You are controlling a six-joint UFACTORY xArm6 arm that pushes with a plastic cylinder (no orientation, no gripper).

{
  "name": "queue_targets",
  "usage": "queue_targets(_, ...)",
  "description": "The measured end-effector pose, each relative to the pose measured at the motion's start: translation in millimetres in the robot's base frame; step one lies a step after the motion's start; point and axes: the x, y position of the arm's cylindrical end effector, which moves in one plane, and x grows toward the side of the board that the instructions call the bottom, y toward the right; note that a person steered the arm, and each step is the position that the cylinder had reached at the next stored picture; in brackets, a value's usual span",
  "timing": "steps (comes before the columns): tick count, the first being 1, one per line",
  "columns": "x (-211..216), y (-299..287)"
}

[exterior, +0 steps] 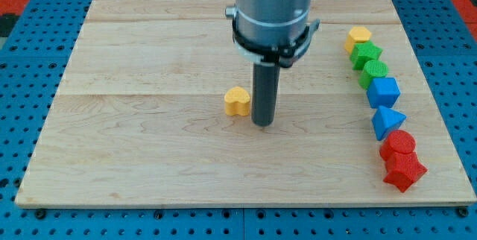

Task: Slide yellow heart towards center right

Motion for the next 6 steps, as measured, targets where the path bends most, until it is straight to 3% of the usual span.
queue_targets(1,-42.0,-61.6)
queue_targets(2,-95.3,-5.6)
queue_targets(3,-113.4,28.8)
queue_targets(6,-117.8,93.8)
